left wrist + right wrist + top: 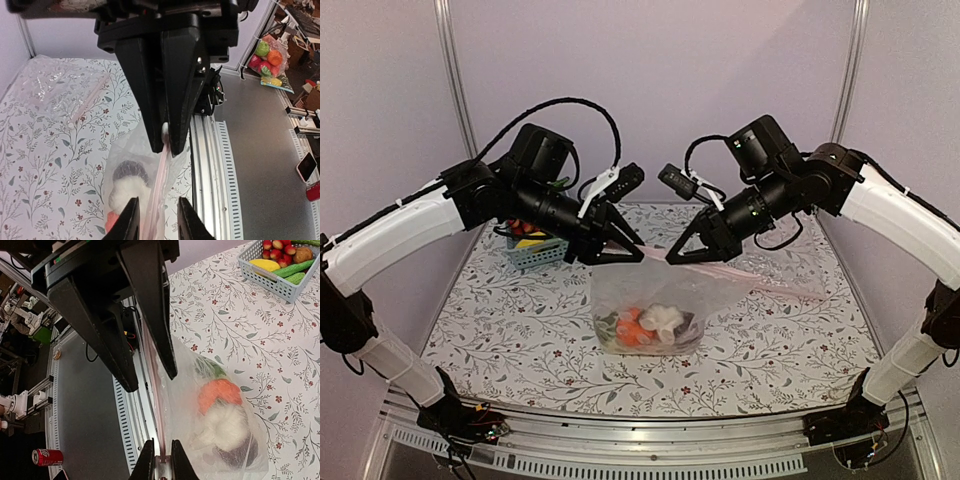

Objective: Place the food in the zip-top bag and seal the zipper
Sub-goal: Hold the zipper food storage bag at the center of the board.

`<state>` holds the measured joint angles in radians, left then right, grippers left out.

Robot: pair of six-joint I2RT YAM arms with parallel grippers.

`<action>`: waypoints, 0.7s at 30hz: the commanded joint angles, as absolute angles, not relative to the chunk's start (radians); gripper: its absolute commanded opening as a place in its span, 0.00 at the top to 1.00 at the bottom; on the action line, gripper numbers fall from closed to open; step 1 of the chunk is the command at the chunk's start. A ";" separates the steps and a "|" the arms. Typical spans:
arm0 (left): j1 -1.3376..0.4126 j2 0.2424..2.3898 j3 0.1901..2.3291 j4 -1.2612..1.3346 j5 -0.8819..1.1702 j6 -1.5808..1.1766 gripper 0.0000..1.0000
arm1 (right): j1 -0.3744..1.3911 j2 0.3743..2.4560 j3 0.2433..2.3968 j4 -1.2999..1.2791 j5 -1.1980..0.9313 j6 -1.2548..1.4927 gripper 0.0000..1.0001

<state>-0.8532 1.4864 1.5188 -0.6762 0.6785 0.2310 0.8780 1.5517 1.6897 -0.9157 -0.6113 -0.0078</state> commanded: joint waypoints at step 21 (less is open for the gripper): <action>-0.864 1.445 1.414 -0.506 0.701 0.137 1.00 | 0.904 1.531 1.618 -0.863 -0.570 -0.025 1.00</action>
